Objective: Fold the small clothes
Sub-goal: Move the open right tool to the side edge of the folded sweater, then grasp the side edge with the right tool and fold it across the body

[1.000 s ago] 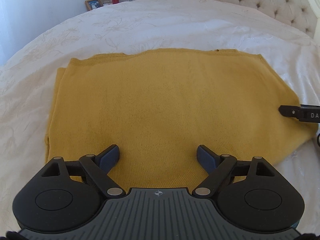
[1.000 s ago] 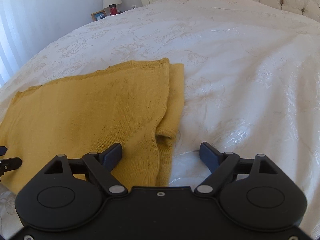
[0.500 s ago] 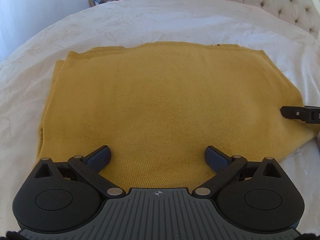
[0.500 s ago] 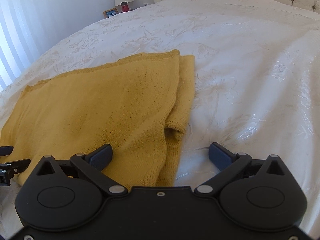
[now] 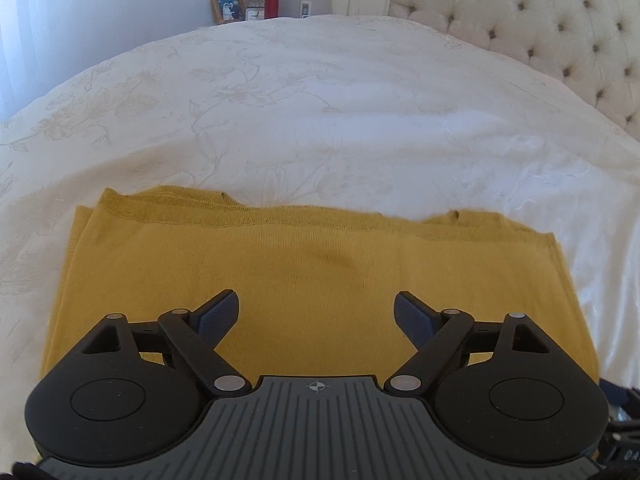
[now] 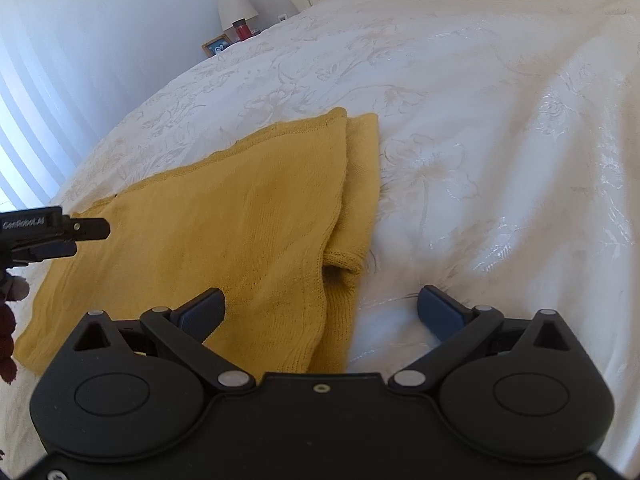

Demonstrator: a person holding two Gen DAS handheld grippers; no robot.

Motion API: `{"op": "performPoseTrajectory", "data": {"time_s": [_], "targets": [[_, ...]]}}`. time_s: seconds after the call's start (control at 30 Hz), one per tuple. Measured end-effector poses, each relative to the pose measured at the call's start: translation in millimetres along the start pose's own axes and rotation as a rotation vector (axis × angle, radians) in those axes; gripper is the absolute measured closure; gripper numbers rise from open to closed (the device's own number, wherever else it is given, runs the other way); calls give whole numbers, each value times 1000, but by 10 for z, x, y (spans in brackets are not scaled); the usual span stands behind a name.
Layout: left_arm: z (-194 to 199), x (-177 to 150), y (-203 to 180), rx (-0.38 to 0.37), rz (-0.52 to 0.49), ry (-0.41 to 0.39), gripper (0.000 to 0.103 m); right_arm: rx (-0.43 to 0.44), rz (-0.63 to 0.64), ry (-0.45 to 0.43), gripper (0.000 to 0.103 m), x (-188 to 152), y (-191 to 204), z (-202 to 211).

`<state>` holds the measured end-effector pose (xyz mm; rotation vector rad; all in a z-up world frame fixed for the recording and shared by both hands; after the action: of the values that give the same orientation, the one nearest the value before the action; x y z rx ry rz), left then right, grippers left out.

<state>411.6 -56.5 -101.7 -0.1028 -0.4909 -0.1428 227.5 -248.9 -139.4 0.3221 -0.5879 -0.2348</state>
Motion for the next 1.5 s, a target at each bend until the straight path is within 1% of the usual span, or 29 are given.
{"op": "performPoseTrajectory", "data": {"time_s": [0.07, 0.13, 0.23, 0.33, 0.4, 0.5, 0.7, 0.77, 0.83, 0.87, 0.9, 0.93, 0.97, 1.0, 1.07, 1.1, 1.13, 1.23, 1.27, 1.3, 1.37, 1.4, 1.5], "targets": [[-111, 47, -6, 12, 11, 23, 32, 4, -3, -2, 1, 4, -7, -1], [-213, 45, 4, 40, 11, 46, 32, 11, -9, -3, 1, 9, -17, 0], [-349, -2, -14, 75, -21, 85, 32, 26, -24, -7, 1, 22, -33, 2], [-405, -33, -23, 81, -34, 84, 31, 64, -55, -15, 0, 51, -68, 11], [-419, -43, -2, 62, -15, 85, 30, 103, -95, -24, 0, 91, -109, 15], [-431, -55, -2, 48, -15, 83, 30, 172, -164, -36, 0, 161, -173, 21], [-470, -40, -28, 51, -11, 79, 28, 325, -263, -35, 0, 268, -246, 19], [-475, -36, -40, 53, -11, 81, 28, 361, -286, -31, 0, 290, -262, 4], [-473, -29, -39, 50, -12, 86, 28, 401, -287, -25, 3, 312, -241, -3], [-474, -26, -39, 48, -12, 89, 28, 419, -295, -23, 9, 331, -239, -18], [-478, -19, -34, 47, -13, 92, 28, 454, -308, -17, 24, 358, -234, -49], [-482, -12, -30, 46, -12, 94, 28, 520, -347, 9, 33, 387, -223, -134], [-486, -6, -28, 45, -13, 95, 28, 567, -388, 32, 41, 403, -216, -225], [-489, -5, -26, 45, -14, 97, 28, 586, -411, 46, 43, 403, -201, -307], [-501, -2, -23, 44, -14, 95, 28, 521, -380, 36, 50, 388, -159, -364], [-506, -5, -23, 44, -16, 93, 28, 494, -351, 27, 51, 375, -127, -363], [-509, -10, -28, 46, -19, 90, 28, 488, -342, 17, 51, 370, -112, -358], [-505, -11, -43, 49, -32, 94, 28, 513, -370, 3, 52, 364, -149, -358], [-491, -7, -46, 45, -35, 99, 28, 520, -380, 1, 54, 361, -170, -362], [-471, -6, -44, 39, -36, 102, 29, 530, -399, -1, 56, 357, -223, -360], [-393, -28, -47, 36, -44, 102, 32, 546, -422, -3, 58, 359, -265, -365], [-353, -51, -51, 27, -45, 102, 34, 550, -426, -3, 58, 362, -271, -365], [-191, -214, -80, -14, -51, 105, 34, 544, -420, 0, 58, 362, -284, -364]]}}
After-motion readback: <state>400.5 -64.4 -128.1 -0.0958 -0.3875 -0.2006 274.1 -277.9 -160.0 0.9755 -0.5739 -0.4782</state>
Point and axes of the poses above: each gripper's, at about its wrist camera, not at the fingertips, and z roughly against the way its jaws point, y to its left, x to its top, the point moved 8 cm from there along -z, roughly the way its jaws point, and after that the axes turned 14 degrees about y, right-handed, at the moved point
